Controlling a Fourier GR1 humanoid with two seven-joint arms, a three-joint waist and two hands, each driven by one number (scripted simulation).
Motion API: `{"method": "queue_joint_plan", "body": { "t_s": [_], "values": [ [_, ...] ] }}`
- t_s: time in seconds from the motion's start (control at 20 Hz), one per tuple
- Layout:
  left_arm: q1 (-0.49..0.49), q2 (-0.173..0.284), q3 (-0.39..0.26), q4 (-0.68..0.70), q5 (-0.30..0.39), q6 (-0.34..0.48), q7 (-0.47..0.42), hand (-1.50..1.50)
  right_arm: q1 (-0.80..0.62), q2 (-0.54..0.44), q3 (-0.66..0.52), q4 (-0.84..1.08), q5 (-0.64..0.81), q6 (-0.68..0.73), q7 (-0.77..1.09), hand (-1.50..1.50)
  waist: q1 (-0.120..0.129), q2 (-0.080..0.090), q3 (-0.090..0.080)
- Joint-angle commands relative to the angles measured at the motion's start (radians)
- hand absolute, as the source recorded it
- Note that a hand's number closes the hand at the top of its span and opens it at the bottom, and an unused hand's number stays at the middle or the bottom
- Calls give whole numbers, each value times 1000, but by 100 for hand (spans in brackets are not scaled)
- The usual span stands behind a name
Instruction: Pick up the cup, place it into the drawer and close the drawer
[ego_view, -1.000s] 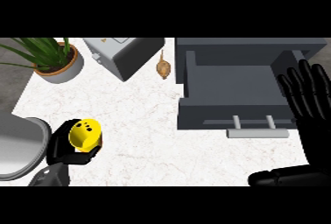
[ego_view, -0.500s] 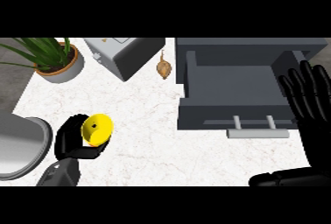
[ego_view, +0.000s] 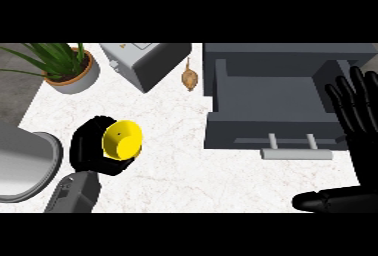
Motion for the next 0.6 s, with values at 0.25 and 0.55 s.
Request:
{"method": "queue_joint_plan", "body": {
  "t_s": [0.25,0.55],
  "values": [
    [-28,-83,-117,-383,56,121,314,150,5,-7,-17,40,-5,21,-39,-150,-9,4,-1],
    [-152,-84,-136,-519,53,236,509,150,-8,22,21,7,22,-14,-16,-150,-11,4,-1]
  ]
}}
